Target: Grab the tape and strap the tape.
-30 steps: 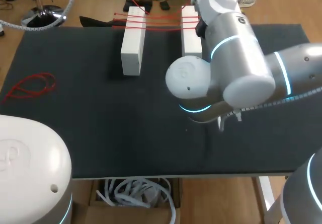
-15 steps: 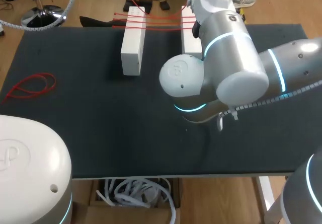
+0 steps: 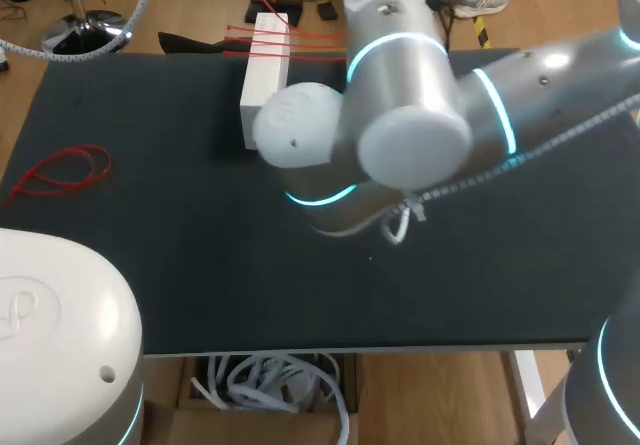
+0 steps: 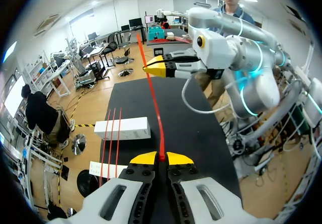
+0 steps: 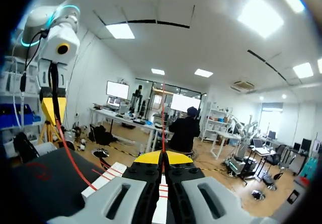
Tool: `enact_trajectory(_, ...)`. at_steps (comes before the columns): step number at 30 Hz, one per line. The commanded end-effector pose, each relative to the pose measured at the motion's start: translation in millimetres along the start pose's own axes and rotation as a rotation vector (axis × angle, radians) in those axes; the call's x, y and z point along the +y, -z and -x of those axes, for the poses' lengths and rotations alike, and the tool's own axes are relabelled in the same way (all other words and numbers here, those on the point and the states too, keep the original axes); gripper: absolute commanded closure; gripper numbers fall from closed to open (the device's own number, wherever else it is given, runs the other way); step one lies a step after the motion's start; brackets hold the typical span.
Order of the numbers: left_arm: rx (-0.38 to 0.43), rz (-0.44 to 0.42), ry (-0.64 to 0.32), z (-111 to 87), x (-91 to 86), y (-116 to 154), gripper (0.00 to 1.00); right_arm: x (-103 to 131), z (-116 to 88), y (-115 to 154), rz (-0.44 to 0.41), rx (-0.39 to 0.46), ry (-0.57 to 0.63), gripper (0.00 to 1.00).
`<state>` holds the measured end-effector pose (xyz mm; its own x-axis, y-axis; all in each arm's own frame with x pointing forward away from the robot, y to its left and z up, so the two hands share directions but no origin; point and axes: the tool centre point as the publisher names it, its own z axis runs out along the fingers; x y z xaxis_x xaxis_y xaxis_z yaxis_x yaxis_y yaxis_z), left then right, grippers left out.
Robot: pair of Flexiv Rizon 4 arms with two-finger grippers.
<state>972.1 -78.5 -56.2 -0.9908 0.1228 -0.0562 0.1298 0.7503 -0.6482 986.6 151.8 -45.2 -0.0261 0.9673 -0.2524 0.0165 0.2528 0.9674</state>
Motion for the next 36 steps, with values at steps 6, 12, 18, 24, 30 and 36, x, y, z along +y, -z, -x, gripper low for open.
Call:
enact_trajectory(6,0.002,0.003,0.001,0.2,-0.2,0.4,1.00,8.6,-6.9,0.9,-0.052,-0.066,0.156,1.00)
enact_trajectory(12,0.002,0.003,0.001,0.2,-0.2,0.4,1.00,8.6,-6.9,0.9,-0.052,-0.066,0.156,1.00)
enact_trajectory(18,0.002,0.003,0.001,0.2,-0.2,0.4,1.00,8.6,-6.9,0.9,-0.052,-0.066,0.156,1.00)
enact_trajectory(24,0.002,0.003,0.001,0.2,-0.2,0.4,1.00,12.6,-18.3,-2.4,-0.099,-0.068,0.257,1.00)
enact_trajectory(30,0.002,0.003,0.001,0.2,-0.2,0.4,1.00,16.2,-29.7,8.3,-0.094,-0.087,0.410,1.00)
enact_trajectory(36,0.002,0.003,0.001,0.2,-0.2,0.4,1.00,31.0,-23.5,-2.3,-0.087,-0.081,0.506,1.00)
